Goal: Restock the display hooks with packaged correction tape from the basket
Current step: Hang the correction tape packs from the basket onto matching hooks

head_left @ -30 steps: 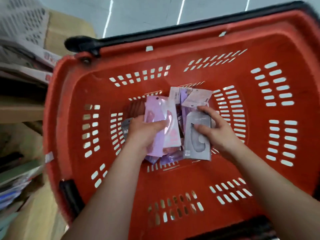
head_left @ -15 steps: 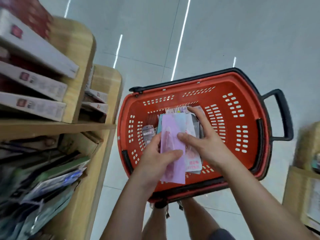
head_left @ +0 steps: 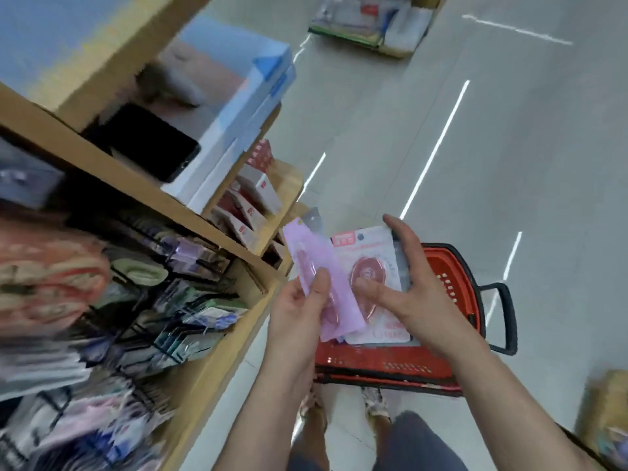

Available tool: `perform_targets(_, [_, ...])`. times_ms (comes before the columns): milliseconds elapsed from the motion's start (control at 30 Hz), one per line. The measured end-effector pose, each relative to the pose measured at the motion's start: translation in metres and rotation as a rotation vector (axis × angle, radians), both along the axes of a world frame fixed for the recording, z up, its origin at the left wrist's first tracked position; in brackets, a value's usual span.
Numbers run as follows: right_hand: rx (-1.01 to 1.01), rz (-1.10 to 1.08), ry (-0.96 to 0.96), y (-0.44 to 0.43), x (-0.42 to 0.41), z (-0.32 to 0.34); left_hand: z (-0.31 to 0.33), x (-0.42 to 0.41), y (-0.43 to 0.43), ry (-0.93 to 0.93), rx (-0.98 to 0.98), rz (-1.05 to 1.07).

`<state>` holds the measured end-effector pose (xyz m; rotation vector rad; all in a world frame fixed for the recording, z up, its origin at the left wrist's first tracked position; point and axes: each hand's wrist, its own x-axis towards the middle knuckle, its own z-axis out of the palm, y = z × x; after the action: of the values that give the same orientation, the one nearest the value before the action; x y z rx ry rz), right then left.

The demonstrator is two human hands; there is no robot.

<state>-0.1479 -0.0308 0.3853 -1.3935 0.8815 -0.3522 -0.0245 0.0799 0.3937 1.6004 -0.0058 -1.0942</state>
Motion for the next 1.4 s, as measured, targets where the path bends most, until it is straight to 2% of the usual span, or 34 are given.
perform_targets(67, [-0.113,0.065,0.028,-0.001,-0.002,0.034,0.032,-0.006,0.009,-0.030,-0.063,0.092])
perform_targets(200, [-0.288,0.194,-0.004,0.004,0.003,0.094,0.090,-0.017,0.032,0.039,-0.243,0.244])
perform_targets(300, [-0.334,0.328,-0.052,0.019,0.015,0.125,0.117,-0.023,0.055,0.000,-0.261,0.347])
perform_targets(500, [-0.379,0.516,-0.158,0.062,0.058,0.169,0.163,-0.014,0.105,-0.129,-0.251,0.516])
perform_targets(667, [-0.498,0.648,-0.155,0.101,0.089,0.203,0.203,-0.003,0.145,-0.356,-0.251,0.642])
perform_targets(767, [-0.494,0.742,-0.211,0.124,0.101,0.219,0.226,0.002,0.167,-0.463,-0.253,0.701])
perform_targets(900, [-0.443,0.933,-0.211,0.159,0.109,0.235,0.246,0.006,0.198,-0.486,-0.302,0.716])
perform_targets(1133, [-0.450,1.020,-0.246,0.202,0.118,0.245,0.269,0.043,0.258,-0.454,-0.422,0.672])
perform_targets(1267, [-0.387,0.937,-0.306,0.219,0.118,0.248,0.290,0.070,0.269,-0.519,-0.448,0.569])
perform_targets(1400, [-0.389,0.849,-0.353,0.218,0.130,0.254,0.301,0.086,0.257,-0.597,-0.466,0.553])
